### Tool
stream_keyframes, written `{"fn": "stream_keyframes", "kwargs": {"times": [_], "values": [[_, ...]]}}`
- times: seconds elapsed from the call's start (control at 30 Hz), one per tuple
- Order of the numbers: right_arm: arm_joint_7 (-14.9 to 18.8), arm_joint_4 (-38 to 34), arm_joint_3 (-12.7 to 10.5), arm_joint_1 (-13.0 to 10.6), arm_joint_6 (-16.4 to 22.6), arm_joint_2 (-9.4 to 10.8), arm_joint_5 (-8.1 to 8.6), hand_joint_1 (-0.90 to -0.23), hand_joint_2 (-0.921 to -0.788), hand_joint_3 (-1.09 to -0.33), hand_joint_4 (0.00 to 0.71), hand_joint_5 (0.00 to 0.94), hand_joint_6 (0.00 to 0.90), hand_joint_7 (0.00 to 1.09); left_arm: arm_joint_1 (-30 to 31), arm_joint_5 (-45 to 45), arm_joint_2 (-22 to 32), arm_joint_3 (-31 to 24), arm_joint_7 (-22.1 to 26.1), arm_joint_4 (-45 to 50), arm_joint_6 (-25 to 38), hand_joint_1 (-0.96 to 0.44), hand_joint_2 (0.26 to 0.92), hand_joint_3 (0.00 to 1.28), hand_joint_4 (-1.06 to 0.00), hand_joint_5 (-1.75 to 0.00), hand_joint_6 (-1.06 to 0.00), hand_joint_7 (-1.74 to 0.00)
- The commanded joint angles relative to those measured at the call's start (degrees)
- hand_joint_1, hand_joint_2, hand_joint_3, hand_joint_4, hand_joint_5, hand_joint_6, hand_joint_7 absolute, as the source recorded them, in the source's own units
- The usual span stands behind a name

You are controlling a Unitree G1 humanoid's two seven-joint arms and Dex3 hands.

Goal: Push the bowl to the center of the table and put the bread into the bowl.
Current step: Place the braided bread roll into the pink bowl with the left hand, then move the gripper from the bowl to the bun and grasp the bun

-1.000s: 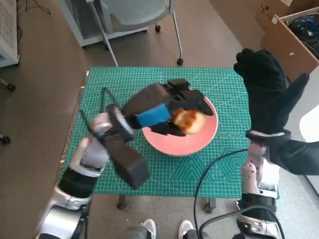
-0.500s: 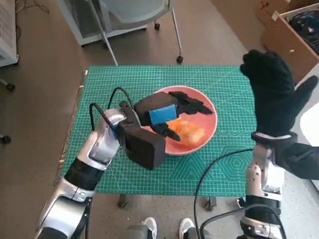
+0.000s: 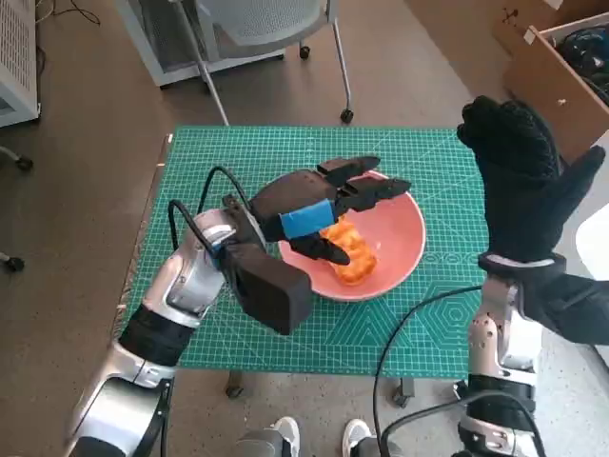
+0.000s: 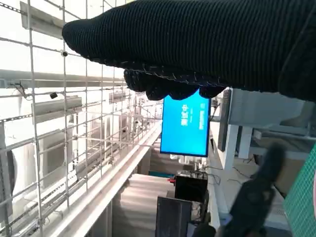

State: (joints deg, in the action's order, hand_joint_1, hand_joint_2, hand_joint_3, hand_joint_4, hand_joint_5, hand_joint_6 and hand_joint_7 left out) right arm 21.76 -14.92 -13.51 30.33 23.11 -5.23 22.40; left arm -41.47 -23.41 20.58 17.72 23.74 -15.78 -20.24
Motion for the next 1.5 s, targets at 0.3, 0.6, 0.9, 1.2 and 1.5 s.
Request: {"fn": "stream_keyframes", "kwargs": {"times": [0.3, 0.6, 0.9, 1.2, 1.5], "values": [[-0.81, -0.84, 0.51, -0.59, -0.81, 0.78, -0.03, -0.616, -0.921, -0.716, 0.243, 0.001, 0.041, 0.53, 5.09, 7.15, 10.48, -11.23, 1.79, 9.87, -1.57, -0.81, 0.921, 0.19, -0.04, -0.01, -0.2, -0.1], [-0.4, -1.08, 0.41, -0.46, -1.19, 0.85, 0.64, -0.619, -0.921, -0.716, 0.247, 0.003, 0.045, 0.53, 6.37, 6.4, 15.84, -16.17, 1.26, 9.77, 1.31, -0.7, 0.911, 0.05, -0.09, -0.02, -0.22, -0.15], [-0.07, -2.81, 0.24, 0.51, -0.87, 0.98, 0.7, -0.617, -0.921, -0.714, 0.256, 0.007, 0.058, 0.54, 8.76, 4.61, 18.73, -15.68, 3.61, 10.97, 7.8, -0.58, 0.861, 0.0, -0.13, -0.01, -0.15, -0.33], [0.27, -4.3, 0.24, 1.29, -0.2, 1.0, 0.43, -0.617, -0.921, -0.715, 0.26, 0.008, 0.064, 0.54, 8.7, 3.07, 18.48, -13.53, 4.39, 6.8, 10.32, -0.55, 0.849, 0.0, -0.12, 0.0, -0.17, -0.27], [0.82, -5.06, 0.21, 1.7, 0.18, 0.65, 0.33, -0.619, -0.921, -0.712, 0.262, 0.007, 0.061, 0.54, 5.9, 2.05, 16.71, -10.14, 4.68, -0.73, 11.81, -0.51, 0.841, 0.0, -0.09, 0.0, -0.23, -0.13]]}}
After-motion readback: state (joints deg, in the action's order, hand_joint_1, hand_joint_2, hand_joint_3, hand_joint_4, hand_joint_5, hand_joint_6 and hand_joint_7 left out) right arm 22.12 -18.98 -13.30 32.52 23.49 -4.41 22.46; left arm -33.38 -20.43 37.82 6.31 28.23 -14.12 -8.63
